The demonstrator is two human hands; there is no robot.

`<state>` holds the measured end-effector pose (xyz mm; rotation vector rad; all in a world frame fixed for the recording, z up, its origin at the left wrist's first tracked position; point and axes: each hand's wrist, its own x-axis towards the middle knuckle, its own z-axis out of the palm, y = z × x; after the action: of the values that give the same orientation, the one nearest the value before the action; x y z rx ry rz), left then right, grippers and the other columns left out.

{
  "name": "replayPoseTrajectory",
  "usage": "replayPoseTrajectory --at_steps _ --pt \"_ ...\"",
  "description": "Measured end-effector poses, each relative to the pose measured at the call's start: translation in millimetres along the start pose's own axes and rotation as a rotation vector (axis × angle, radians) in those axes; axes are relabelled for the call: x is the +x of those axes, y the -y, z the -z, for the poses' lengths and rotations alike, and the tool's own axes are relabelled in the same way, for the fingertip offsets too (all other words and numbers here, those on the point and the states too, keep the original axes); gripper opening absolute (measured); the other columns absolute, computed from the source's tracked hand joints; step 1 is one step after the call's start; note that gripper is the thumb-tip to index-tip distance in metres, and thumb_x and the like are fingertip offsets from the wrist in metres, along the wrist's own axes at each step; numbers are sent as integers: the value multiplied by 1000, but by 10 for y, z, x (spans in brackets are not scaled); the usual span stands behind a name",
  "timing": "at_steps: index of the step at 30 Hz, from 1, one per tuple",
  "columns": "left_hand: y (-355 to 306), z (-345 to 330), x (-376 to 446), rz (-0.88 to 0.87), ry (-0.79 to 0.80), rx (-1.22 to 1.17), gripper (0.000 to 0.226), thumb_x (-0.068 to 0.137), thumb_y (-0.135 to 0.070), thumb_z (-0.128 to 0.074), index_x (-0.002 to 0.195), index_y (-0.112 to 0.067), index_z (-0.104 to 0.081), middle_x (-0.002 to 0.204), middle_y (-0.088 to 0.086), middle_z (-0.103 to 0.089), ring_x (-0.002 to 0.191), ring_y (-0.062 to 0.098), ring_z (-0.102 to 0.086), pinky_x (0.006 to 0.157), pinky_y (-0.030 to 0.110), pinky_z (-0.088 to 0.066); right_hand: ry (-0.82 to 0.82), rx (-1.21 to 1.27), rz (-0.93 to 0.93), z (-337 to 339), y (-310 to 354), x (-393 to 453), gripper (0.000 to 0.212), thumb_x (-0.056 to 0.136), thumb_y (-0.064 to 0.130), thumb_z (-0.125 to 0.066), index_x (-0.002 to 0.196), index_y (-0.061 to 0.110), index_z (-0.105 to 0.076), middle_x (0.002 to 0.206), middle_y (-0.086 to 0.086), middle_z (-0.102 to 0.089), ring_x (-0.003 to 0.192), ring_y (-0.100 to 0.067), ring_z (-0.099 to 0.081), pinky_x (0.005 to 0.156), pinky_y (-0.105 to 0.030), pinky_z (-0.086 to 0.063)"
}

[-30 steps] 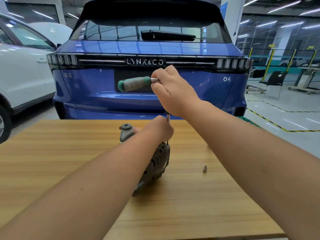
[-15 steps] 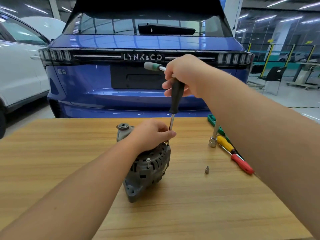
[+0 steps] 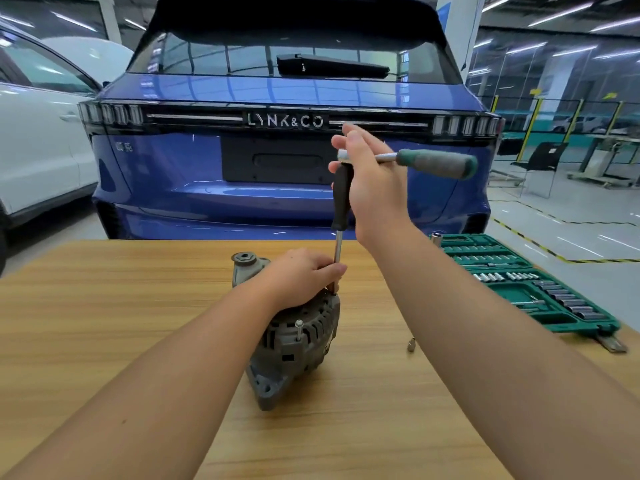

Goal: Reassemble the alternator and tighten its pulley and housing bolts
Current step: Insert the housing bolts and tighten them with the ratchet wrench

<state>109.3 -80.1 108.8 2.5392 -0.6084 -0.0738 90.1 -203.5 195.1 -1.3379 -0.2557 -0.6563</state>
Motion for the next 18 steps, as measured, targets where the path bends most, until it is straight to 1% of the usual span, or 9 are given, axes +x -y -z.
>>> replayPoseTrajectory --at_steps 2,4,7,9,11,13,14,15,18 --pt "4 15 14 14 32 -38 28 105 -60 -42 101 -43 -63 91 -24 -65 88 -4 -58 66 21 -39 27 -135 76 43 -18 -19 19 103 30 -53 110 25 -71 100 12 -73 84 -9 -68 77 -35 -60" --pt "-7 27 13 24 51 -60 29 105 -59 -41 105 -42 -64 93 -25 -68 90 -5 -59 68 21 -39 69 -192 101 50 -5 -42 18 102 34 -55 103 28 -72 91 12 -70 84 -10 -68 74 -39 -60" --pt "-34 34 -5 31 61 -47 31 106 -58 -41 109 -39 -65 95 -23 -69 89 -6 -59 68 20 -38 97 -293 219 26 -1 -64 18 101 29 -55 88 32 -67 80 9 -65 79 -6 -64 69 -23 -55" --pt "-34 31 -27 26 51 -31 29 106 -58 -41 106 -39 -64 95 -22 -70 89 -5 -60 67 19 -38 94 -345 271 -2 -3 -72 21 103 23 -55 85 29 -65 79 12 -62 79 -6 -63 67 -18 -50" --pt "-19 29 -63 32 49 -41 28 105 -58 -42 101 -41 -64 95 -23 -71 89 -5 -61 67 19 -38 104 -415 342 -8 8 -81 20 103 18 -55 87 19 -66 80 12 -61 79 -4 -61 71 -17 -48" --pt "-5 23 -110 35 48 -49 29 105 -59 -42 99 -41 -65 94 -24 -71 89 -5 -62 68 20 -39 127 -566 460 -4 18 -81 20 101 9 -54 87 6 -68 85 4 -65 82 -14 -60 74 -28 -50" --pt "0 19 -136 34 45 -45 30 105 -60 -42 98 -42 -65 92 -25 -71 89 -5 -62 68 20 -39 141 -659 505 -7 30 -92 18 98 7 -53 90 4 -68 88 1 -65 82 -19 -58 73 -34 -49" --pt "7 18 -168 34 45 -41 30 104 -61 -42 96 -43 -65 89 -27 -70 88 -5 -62 68 20 -40 153 -763 535 -14 46 -110 17 98 8 -52 93 5 -69 93 1 -65 82 -21 -57 70 -37 -47" --pt "10 24 -290 36 50 -49 31 103 -63 -42 92 -45 -65 84 -31 -70 86 -6 -63 67 20 -41 166 -1133 640 -37 126 -172 23 103 24 -46 107 13 -65 99 0 -62 82 -24 -56 60 -33 -40"
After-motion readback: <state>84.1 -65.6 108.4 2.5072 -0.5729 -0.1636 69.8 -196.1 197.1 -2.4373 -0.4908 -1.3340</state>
